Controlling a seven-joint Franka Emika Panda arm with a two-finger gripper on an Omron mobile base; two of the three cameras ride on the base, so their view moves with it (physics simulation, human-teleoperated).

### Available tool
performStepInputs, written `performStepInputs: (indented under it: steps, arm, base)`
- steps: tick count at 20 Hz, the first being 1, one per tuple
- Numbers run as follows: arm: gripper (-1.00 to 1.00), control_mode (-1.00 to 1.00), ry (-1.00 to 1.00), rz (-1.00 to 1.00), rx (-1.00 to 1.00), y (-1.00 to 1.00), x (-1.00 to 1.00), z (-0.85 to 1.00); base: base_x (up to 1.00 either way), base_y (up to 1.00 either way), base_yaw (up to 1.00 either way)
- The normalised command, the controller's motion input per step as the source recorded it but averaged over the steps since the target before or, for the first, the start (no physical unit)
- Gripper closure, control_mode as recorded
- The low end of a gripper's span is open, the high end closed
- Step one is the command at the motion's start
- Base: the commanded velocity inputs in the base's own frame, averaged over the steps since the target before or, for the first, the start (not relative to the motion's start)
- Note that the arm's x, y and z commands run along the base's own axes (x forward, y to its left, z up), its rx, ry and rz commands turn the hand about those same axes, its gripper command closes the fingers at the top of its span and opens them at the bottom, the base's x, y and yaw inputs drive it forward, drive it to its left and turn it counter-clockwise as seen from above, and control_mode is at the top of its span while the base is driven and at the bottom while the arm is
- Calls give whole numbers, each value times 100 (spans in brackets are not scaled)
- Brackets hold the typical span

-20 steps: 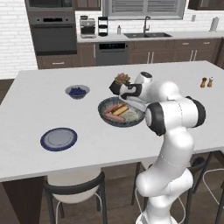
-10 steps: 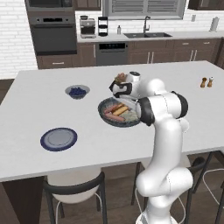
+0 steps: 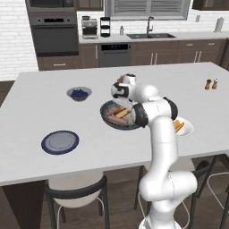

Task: Place one bun and one sausage from the bowl on each plate.

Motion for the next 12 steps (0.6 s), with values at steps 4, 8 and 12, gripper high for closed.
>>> performStepInputs:
  steps: [4,8,12]
  arm:
    - [-100,-100,1,0,1,-1,-4,-42]
    - [100,-100,-1,0,2,-1,-33,-38]
    - [100,-100,-7,0,9,-6,-43,-2]
  base:
    - [0,0,0]
    - [0,0,0]
    - [0,0,0]
